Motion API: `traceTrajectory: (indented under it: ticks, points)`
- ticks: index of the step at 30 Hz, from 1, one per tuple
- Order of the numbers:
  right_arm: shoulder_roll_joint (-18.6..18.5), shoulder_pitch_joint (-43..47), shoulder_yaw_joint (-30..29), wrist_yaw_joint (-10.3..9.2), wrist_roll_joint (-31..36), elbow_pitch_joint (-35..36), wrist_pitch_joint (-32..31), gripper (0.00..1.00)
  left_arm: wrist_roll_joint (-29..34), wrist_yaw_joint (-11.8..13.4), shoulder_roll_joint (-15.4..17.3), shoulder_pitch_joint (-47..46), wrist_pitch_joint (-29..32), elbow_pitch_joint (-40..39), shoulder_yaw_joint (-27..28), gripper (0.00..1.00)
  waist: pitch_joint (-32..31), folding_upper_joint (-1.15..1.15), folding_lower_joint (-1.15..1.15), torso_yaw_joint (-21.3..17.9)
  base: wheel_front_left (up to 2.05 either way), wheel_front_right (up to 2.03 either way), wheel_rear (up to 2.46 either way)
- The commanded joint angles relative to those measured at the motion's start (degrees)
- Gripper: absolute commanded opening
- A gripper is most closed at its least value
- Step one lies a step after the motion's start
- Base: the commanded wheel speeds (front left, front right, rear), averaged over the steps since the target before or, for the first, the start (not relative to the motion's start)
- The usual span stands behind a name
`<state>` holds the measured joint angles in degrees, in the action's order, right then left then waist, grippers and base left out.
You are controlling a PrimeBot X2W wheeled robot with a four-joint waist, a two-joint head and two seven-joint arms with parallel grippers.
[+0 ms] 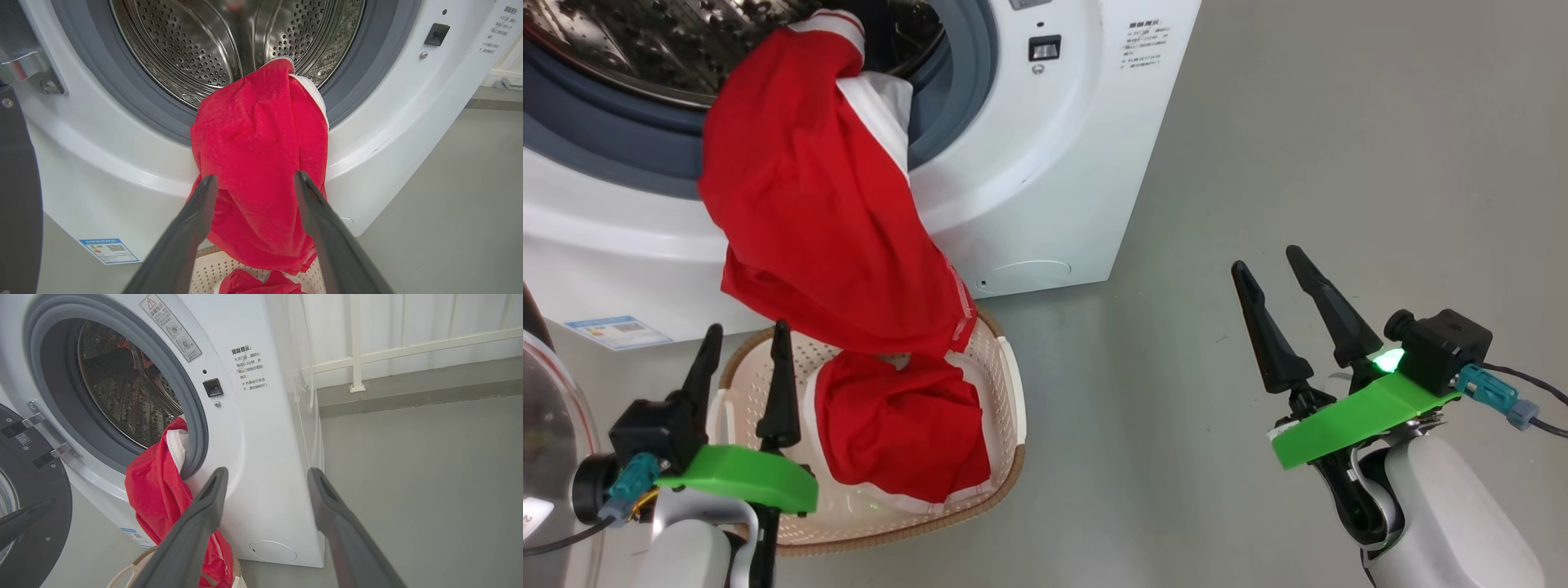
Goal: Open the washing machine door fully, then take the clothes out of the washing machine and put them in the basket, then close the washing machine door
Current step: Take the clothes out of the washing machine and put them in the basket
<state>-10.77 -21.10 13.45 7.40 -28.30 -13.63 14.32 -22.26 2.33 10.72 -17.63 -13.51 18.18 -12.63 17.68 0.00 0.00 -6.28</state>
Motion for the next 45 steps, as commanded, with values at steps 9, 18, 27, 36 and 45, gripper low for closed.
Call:
traceTrajectory:
  ticks: [9, 18, 27, 36, 45]
  points:
    - [0.22, 0.03, 0.98, 0.09, 0.3, 1.28, 0.68, 1.0, 0.11, 1.19, 1.67, 0.29, 1.19, -2.96, 1.52, 1.0, 0.32, 0.0, 0.0, -0.17, 0.0, 0.0, 0.0]
    - [0.45, -0.67, 0.84, 0.09, 0.45, 1.38, 0.68, 1.0, -1.12, -0.62, 1.82, -4.56, 3.51, 1.28, 0.65, 1.0, 1.21, 0.0, 0.0, -0.46, 0.0, 0.0, 0.0]
    - [0.61, -1.57, 1.12, 0.09, 0.37, 1.61, 0.68, 1.0, -1.3, -3.62, 1.94, -15.0, 4.12, 15.25, -0.61, 1.0, 2.3, 0.0, 0.0, -1.49, 0.0, 0.0, 0.0]
    - [1.16, -2.49, 1.11, 0.09, 0.4, 1.99, 0.68, 1.0, -1.45, -5.29, 2.09, -24.68, 4.61, 30.3, -1.14, 1.0, 4.32, 0.0, 0.0, -2.63, 0.0, 0.0, 0.0]
    - [1.64, -3.57, 1.18, 0.09, 0.5, 2.44, 0.68, 1.0, -3.63, -7.15, 2.15, -32.23, 4.8, 42.82, -0.34, 1.0, 6.86, 0.0, 0.0, -4.1, 0.0, 0.0, 0.0]
